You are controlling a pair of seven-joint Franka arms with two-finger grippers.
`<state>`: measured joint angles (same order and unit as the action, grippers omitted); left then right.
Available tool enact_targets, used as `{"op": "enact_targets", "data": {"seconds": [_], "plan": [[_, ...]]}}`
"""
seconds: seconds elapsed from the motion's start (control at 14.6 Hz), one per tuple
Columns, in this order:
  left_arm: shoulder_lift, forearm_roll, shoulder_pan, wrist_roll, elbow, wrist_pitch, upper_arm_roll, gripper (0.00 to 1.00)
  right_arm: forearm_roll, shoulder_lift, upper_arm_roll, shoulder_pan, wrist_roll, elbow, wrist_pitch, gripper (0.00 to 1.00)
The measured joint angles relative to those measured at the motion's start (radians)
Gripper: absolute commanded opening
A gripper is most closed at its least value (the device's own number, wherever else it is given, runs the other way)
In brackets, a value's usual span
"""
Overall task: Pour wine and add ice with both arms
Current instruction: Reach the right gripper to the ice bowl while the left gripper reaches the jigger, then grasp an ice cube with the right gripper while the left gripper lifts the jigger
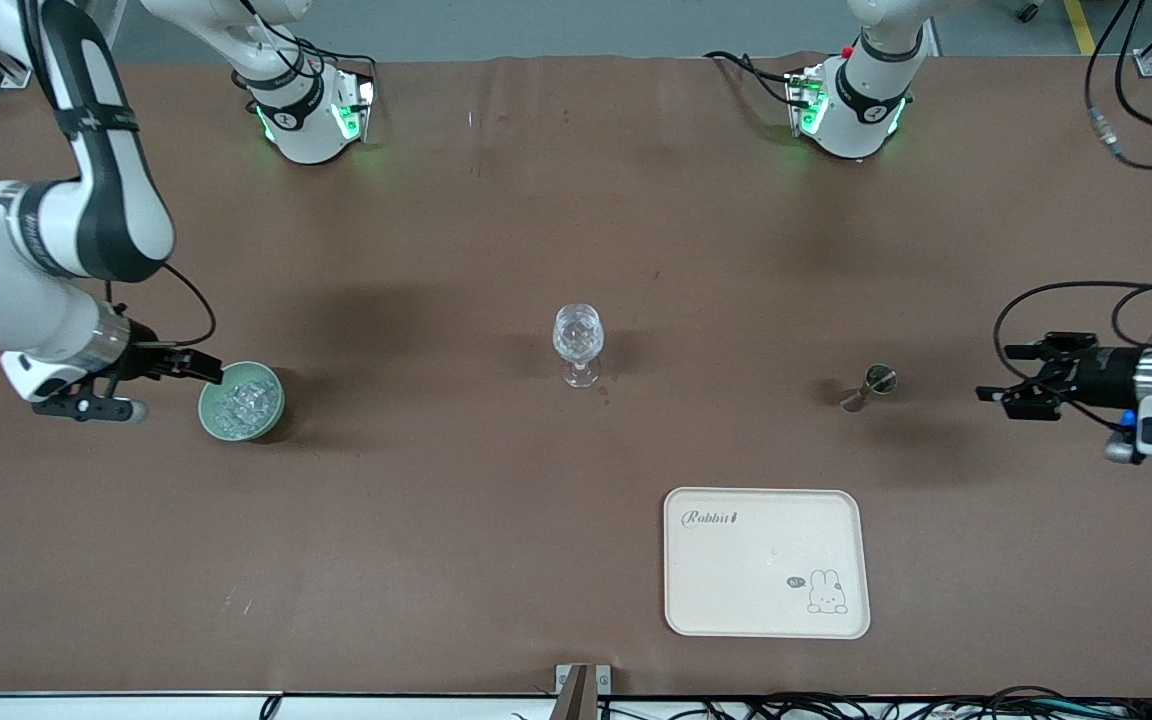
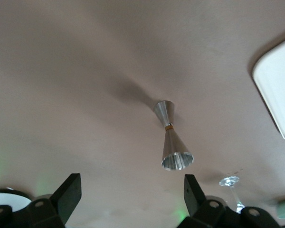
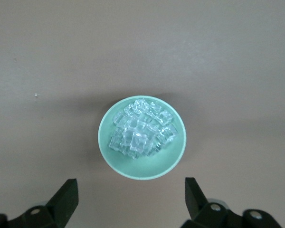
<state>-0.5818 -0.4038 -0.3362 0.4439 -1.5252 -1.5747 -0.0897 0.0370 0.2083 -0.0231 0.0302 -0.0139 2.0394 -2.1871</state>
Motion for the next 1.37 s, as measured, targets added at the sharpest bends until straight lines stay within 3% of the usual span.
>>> {"op": "enact_targets", "data": {"seconds": [0.41,0.76,1.37], "plan": [[-0.157,-0.178,-0.02,0.048,-0.001,0.001,0.002,0.89,0.0,0.079,0.0,-0.028,0.0,0.081,-0.172,0.9],[-0.242,-0.285,-0.019,0.061,-0.003,0.001,0.0,0.86,-0.001,0.123,-0.005,-0.026,0.0,0.081,-0.214,0.67],[-0.323,-0.388,-0.01,0.071,-0.01,0.001,-0.006,0.75,-0.002,0.149,-0.005,-0.026,0.007,0.112,-0.273,0.57]]}}
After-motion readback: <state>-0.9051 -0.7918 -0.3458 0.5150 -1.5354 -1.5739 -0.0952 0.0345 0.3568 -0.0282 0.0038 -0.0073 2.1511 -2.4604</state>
